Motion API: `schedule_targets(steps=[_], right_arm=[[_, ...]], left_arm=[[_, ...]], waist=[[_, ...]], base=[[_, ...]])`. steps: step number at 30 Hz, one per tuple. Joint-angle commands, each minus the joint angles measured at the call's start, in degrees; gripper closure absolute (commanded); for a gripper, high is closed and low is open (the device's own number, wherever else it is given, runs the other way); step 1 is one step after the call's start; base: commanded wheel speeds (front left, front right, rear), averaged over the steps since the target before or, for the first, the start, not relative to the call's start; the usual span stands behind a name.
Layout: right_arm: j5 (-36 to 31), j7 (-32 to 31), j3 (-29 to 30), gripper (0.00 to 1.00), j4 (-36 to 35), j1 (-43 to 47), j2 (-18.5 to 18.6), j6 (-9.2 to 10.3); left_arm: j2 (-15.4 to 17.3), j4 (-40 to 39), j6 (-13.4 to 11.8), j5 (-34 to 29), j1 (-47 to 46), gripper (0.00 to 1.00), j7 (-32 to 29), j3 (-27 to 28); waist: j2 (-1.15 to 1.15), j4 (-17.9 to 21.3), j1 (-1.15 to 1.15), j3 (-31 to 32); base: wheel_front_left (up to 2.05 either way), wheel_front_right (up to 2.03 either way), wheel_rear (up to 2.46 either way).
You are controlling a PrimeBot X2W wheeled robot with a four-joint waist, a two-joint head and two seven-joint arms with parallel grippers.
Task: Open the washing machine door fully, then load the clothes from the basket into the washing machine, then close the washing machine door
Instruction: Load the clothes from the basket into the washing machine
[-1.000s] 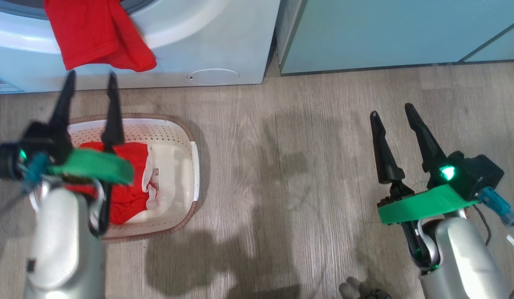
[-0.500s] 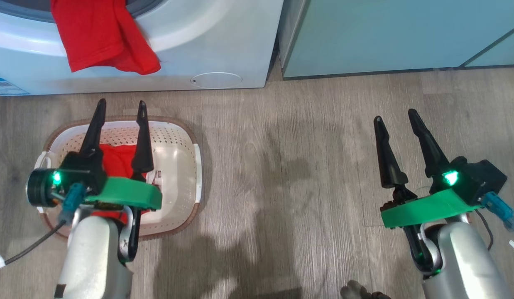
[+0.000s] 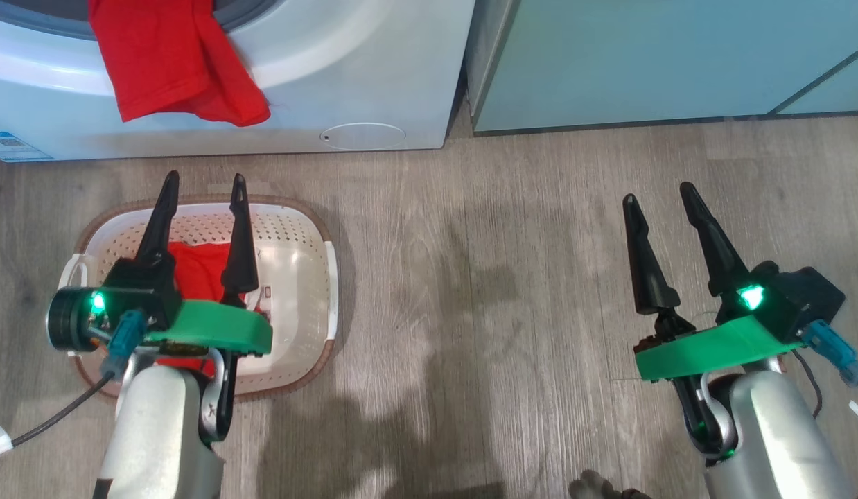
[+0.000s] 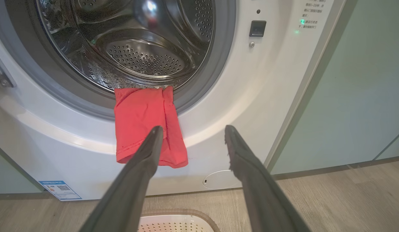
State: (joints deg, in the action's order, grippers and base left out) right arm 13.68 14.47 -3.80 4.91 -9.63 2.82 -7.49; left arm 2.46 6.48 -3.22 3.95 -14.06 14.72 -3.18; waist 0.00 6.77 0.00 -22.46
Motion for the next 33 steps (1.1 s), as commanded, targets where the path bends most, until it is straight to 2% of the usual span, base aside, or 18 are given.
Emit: schedule_targets(steps=[1, 9, 16, 33], right_arm=[[0.41, 0.52, -1.3, 0.0, -1.6, 0.37, 0.06, 0.0], [0.49, 0.52, -1.42, 0.0, -1.67, 0.18, 0.06, 0.0], [0.92, 0.52, -2.16, 0.0, -2.44, -0.62, 0.06, 0.0], [3.17, 0.52, -5.49, 0.0, -2.09, -3.97, 0.06, 0.0]], left_arm=[[0.44, -1.91, -0.49, -0.33, -0.18, 0.0, 0.28, 1.98], [0.43, -0.74, -0.25, -0.07, -0.16, 0.0, 0.28, 1.77], [0.87, 4.07, -0.54, -1.0, -2.9, 0.0, 0.28, 3.15], [8.83, 23.08, -1.73, -1.39, -25.86, 0.0, 0.1, 7.29]], waist=[[0.0, 0.03, 0.0, 0.01], [0.0, 0.33, 0.0, -0.45], [0.0, 1.34, 0.0, -4.29], [0.0, 6.06, 0.0, -12.45]], base=[[0.0, 0.0, 0.0], [0.0, 0.0, 0.0], [0.0, 0.0, 0.0], [0.0, 0.0, 0.0]])
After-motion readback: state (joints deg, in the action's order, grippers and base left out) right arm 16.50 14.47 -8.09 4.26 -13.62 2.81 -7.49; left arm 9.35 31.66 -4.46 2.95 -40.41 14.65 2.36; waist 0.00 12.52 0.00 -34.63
